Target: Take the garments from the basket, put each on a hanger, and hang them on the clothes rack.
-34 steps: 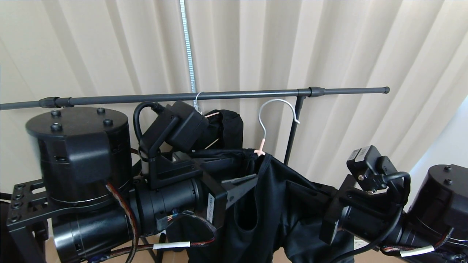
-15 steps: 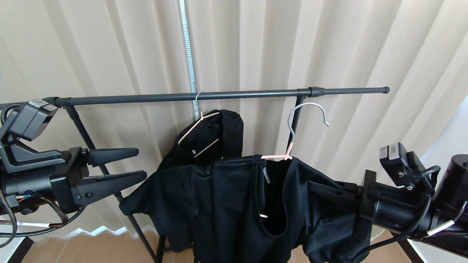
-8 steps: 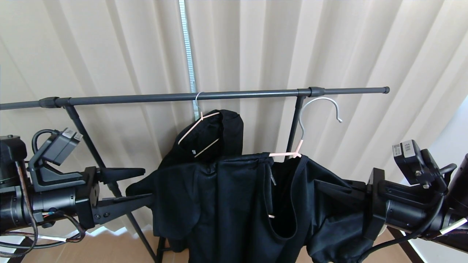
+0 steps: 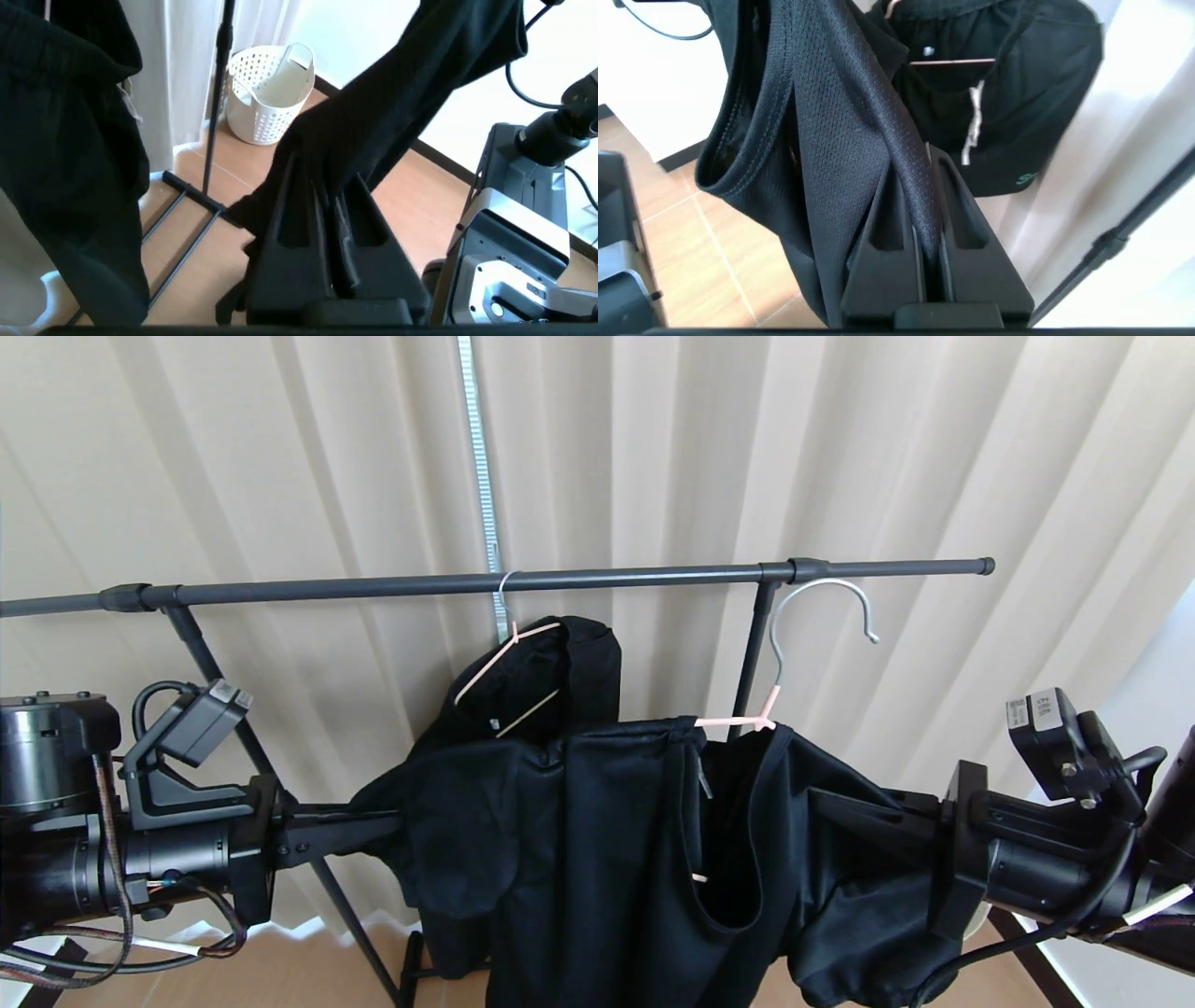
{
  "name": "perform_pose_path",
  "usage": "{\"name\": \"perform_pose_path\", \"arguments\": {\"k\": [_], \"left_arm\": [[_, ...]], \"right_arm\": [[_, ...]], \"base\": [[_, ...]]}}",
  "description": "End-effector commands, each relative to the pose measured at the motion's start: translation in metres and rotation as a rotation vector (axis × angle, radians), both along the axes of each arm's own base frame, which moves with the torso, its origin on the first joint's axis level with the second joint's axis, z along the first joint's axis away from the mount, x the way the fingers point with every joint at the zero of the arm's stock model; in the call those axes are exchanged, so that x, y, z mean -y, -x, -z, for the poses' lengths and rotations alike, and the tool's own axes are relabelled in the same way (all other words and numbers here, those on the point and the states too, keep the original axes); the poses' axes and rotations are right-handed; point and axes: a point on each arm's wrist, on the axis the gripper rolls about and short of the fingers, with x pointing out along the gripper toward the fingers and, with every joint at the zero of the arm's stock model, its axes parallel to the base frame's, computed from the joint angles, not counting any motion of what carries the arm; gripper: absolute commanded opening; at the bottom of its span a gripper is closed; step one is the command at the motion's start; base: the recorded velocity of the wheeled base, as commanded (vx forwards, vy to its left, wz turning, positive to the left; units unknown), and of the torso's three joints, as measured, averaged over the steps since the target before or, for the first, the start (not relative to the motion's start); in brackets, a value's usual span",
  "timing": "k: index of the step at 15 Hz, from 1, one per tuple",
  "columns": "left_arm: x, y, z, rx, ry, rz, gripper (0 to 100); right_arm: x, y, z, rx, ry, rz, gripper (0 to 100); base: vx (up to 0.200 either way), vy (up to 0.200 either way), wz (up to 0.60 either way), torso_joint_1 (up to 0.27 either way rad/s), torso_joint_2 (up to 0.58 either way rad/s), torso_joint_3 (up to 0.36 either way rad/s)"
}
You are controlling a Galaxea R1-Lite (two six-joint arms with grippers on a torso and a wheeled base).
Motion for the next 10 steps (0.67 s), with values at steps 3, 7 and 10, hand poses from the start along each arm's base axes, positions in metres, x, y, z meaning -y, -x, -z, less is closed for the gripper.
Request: {"name": "perform_pose_path", "arguments": {"k": [3, 7, 10], "left_arm": [[-0.013, -0.005, -0.004, 0.018, -0.001, -0.059, 0], [-0.021, -0.009, -0.008, 0.029, 0.0, -0.097, 0], [-0.027, -0.015, -0.008, 0.026, -0.001, -0.119, 0]], "right_arm": [[0.015, -0.008, -0.001, 0.0, -0.008, 0.033, 0], [0.025, -0.014, -0.004, 0.014, -0.014, 0.073, 0], [0.036, -0.021, -0.004, 0.013, -0.019, 0.092, 0]], "base": [[0.0, 0.0, 0.0, 0.0, 0.0, 0.0], [0.0, 0.0, 0.0, 0.0, 0.0, 0.0], [0.0, 0.0, 0.0, 0.0, 0.0, 0.0]]}}
